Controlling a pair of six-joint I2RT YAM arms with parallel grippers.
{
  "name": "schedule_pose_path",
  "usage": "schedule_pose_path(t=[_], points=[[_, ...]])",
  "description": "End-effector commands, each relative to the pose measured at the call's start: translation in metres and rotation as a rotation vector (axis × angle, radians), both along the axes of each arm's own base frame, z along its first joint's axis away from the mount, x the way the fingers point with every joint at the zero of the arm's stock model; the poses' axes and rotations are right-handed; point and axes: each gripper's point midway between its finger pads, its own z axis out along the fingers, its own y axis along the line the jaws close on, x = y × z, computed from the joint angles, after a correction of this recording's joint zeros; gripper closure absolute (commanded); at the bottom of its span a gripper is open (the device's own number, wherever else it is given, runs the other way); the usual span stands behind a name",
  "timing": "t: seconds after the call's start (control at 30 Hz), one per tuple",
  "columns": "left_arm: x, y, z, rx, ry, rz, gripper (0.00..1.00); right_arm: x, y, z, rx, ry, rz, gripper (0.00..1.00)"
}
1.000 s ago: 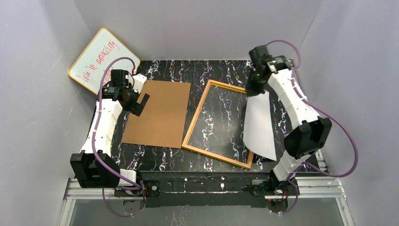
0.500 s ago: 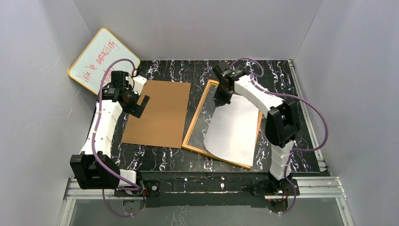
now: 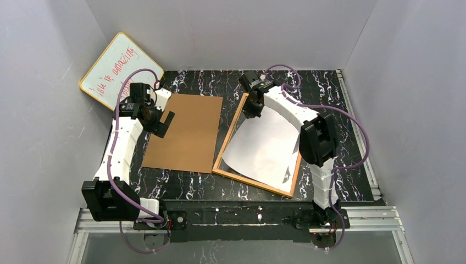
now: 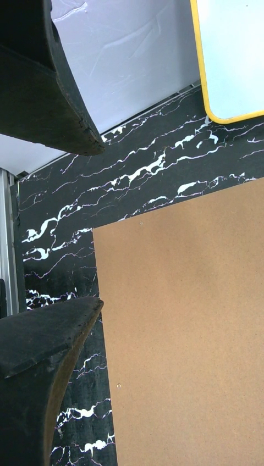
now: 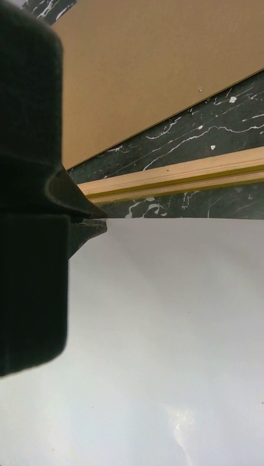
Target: Put the photo into the frame
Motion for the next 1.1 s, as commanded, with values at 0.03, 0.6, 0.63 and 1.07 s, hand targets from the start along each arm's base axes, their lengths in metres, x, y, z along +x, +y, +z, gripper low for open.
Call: schedule_pose_path(t=[0.03, 0.6, 0.63, 1.07], points=[[-0.011, -0.002, 0.003, -0.01, 0.006, -0.007, 0.02, 0.014, 0.0, -0.004, -0.055, -0.039, 0.054, 0.99], [-0.012, -0.002, -0.002, -0.011, 0.019, -0.009, 0.02, 0.006, 0.001, -0.02, -0.206, -0.007, 0.226, 0.99], [-0.012, -0.002, -0.002, -0.01, 0.019, -0.009, 0.02, 0.007, 0.001, -0.02, -0.212, -0.006, 0.229, 0.99], [-0.012, -0.003, -0.003, -0.014, 0.023, -0.015, 0.02, 0.007, 0.01, -0.027, -0.214, 0.004, 0.256, 0.99]])
